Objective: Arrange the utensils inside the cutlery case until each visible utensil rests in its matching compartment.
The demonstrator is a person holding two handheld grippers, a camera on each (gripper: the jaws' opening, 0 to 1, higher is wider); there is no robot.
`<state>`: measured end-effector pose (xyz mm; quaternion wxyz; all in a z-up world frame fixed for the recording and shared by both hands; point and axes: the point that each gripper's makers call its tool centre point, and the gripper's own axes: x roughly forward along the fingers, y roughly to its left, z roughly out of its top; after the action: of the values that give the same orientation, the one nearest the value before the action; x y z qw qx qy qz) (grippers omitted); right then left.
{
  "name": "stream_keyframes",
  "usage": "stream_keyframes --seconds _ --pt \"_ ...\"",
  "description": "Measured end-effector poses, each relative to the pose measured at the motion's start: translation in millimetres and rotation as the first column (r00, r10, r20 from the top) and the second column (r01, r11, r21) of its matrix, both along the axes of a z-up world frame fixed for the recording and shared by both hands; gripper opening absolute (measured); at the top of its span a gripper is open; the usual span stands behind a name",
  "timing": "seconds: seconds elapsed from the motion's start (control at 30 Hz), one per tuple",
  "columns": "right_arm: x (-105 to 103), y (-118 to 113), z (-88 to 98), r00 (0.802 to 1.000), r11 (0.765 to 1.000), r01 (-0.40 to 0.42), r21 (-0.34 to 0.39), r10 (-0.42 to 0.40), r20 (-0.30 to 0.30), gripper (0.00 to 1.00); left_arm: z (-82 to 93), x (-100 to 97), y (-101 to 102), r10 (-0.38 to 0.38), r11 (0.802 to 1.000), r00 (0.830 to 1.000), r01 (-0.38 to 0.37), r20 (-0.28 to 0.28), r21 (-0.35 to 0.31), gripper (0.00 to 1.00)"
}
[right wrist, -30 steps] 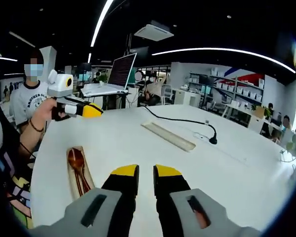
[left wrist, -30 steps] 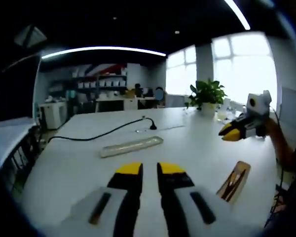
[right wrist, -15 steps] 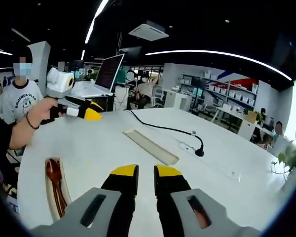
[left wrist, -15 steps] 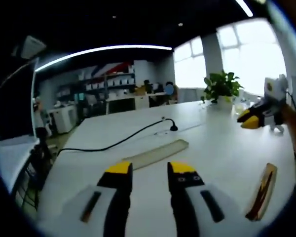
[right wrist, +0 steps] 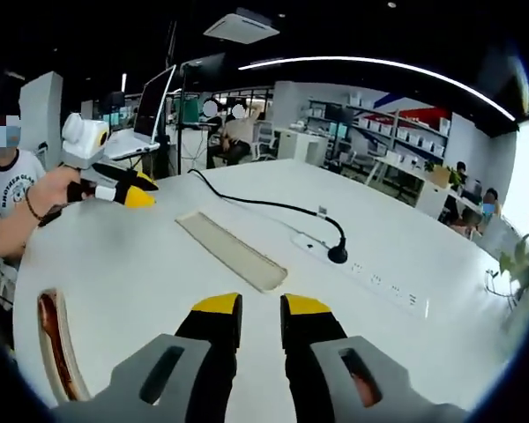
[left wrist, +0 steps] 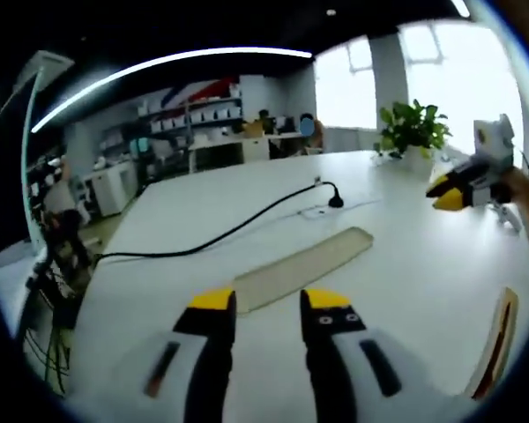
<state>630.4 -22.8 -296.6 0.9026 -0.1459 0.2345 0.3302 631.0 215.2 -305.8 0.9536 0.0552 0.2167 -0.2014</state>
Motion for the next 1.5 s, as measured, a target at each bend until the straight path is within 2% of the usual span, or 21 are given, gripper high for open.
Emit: stream_keyframes --seconds 0.07,0.17,0.2,0.27,0.33,0.4,0.47,0.53,0.6,0.63,0.73,0.8,0.83,0.93,1.0,1.2,1.3,1.37,1.43,1.47,1.5 --pt "10 4 -5.5 1.0 1.0 0.008 -0.007 -0.008 -0.027 0.17 -5.8 4.0 -7 -0.026 0.999 0.998 0.024 -0.05 -0.033 0.32" --pt "21 9 -11.8 0.999 1.0 0.011 -0.02 -0.012 -0.043 0.17 -13.4 18.7 -5 -0.01 0.996 0.992 -0.002 -0.125 -0.09 0.32" --pt "25 12 -14.3 0.999 1.0 0.013 -0.006 -0.013 -0.053 0.17 -16.7 24.4 0 0.019 0.994 0.986 -0.036 -0.163 -0.102 0.32" --pt "35 15 -18.6 0.996 0.999 0.037 0.036 -0.034 -0.081 0.17 -21.9 31.9 6 0.018 0.997 0.981 -0.032 -0.195 -0.069 0.34" --pt "44 11 -24.9 0.994 0.998 0.057 0.003 -0.056 -0.095 0.17 -23.6 40.0 10 0.035 0.994 0.975 -0.056 -0.218 -0.091 0.37" --pt "57 5 -29.2 0.996 0.996 0.059 -0.069 -0.064 -0.066 0.17 -28.7 44.7 13 0.048 0.989 0.962 -0.084 -0.268 -0.124 0.39" --pt "64 7 -35.0 0.995 0.994 0.062 -0.093 -0.069 -0.072 0.17 -33.6 49.4 15 0.067 0.978 0.949 -0.123 -0.308 -0.168 0.39" --pt "66 12 -40.9 0.993 0.994 0.063 -0.086 -0.071 -0.092 0.17 -39.7 50.4 13 0.072 0.959 0.929 -0.165 -0.364 -0.232 0.39" --pt "62 19 -50.3 0.988 0.995 0.029 -0.097 -0.043 -0.149 0.16 -44.7 48.3 12 0.066 0.949 0.907 -0.186 -0.416 -0.256 0.4" --pt "63 21 -51.4 0.987 0.994 0.03 -0.103 -0.046 -0.151 0.16 -43.4 54.2 14 0.066 0.95 0.915 -0.18 -0.399 -0.256 0.4" --pt "67 25 -56.2 0.988 0.99 0.034 -0.138 -0.055 -0.148 0.16 -45.5 55.2 17 0.098 0.955 0.915 -0.197 -0.39 -0.221 0.45" --pt "69 22 -64.0 0.982 0.985 0.051 -0.167 -0.08 -0.172 0.15 -49.4 54.6 16 0.09 0.952 0.902 -0.203 -0.423 -0.229 0.47" --pt "69 18 -67.5 0.976 0.98 0.072 -0.183 -0.107 -0.188 0.12 -48.6 55.8 14 0.075 0.944 0.896 -0.205 -0.438 -0.258 0.46" --pt "74 19 -69.9 0.975 0.982 0.095 -0.163 -0.125 -0.182 0.11 -48.8 61.4 17 0.076 0.939 0.89 -0.215 -0.451 -0.267 0.46" --pt "73 19 -72.9 0.972 0.982 0.101 -0.162 -0.133 -0.196 0.12 -50.5 64.7 20 0.075 0.944 0.885 -0.211 -0.459 -0.253 0.46" --pt "74 23 -80.5 0.967 0.982 0.101 -0.161 -0.135 -0.217 0.12 -52.5 63.2 15 0.064 0.94 0.878 -0.212 -0.474 -0.267 0.45" --pt "81 28 -76.4 0.966 0.983 0.116 -0.145 -0.146 -0.214 0.05 -55.5 64.2 14 0.06 0.94 0.875 -0.212 -0.48 -0.269 0.45" --pt "79 28 -74.7 0.959 0.977 0.126 -0.171 -0.164 -0.23 0.05 -55.8 61.8 7 0.051 0.942 0.879 -0.2 -0.474 -0.271 0.41" --pt "78 27 -74.0 0.94 0.964 0.184 -0.19 -0.229 -0.252 0.04 -57.9 57.3 0 0.032 0.945 0.88 -0.18 -0.474 -0.272 0.38" --pt "79 25 -74.3 0.927 0.956 0.22 -0.193 -0.267 -0.265 0.04 -55.8 59.6 -4 0.013 0.953 0.9 -0.143 -0.435 -0.268 0.4" --pt "79 26 -73.5 0.922 0.952 0.238 -0.19 -0.283 -0.265 0.03 -56.4 57.2 -4 0.012 0.95 0.887 -0.153 -0.462 -0.271 0.41"
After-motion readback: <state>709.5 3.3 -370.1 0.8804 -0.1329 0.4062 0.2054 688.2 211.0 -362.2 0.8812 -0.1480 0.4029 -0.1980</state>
